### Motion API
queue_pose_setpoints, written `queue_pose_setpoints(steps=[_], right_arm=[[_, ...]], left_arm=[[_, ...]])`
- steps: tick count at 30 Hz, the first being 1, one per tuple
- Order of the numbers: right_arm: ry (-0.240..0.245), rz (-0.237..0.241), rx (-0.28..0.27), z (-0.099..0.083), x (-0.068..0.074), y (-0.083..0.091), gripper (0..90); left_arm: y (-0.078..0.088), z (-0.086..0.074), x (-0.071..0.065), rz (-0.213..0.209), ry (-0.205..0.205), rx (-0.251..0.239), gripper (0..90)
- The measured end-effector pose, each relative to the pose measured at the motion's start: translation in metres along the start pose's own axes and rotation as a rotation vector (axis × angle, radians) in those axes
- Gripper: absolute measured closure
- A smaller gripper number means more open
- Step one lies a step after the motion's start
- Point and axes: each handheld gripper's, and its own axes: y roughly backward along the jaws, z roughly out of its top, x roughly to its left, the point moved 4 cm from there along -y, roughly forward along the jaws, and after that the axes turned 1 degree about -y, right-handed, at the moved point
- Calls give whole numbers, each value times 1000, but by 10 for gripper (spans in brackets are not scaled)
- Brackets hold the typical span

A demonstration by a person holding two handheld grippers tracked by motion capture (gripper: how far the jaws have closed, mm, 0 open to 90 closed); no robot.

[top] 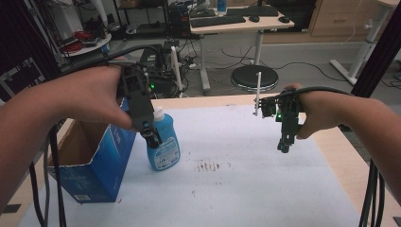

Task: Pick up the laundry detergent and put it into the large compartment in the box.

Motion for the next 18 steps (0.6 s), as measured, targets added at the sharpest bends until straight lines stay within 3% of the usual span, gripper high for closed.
queue_pose_setpoints(steps=[9, 13, 14, 18], right_arm=[[4, -3, 0, 2, 1, 0, 18], [9, -1, 3, 3, 1, 0, 17], [3, -1, 4, 4, 1, 0, 18], [3, 0, 0, 5, 1, 0, 18]], left_arm=[[-4, -3, 27, 10, 85, -27, 17], [-5, -3, 32, 14, 94, -34, 17], [-9, -3, 40, -3, 115, -61, 17], [-15, -4, 47, -2, 135, -51, 17]])
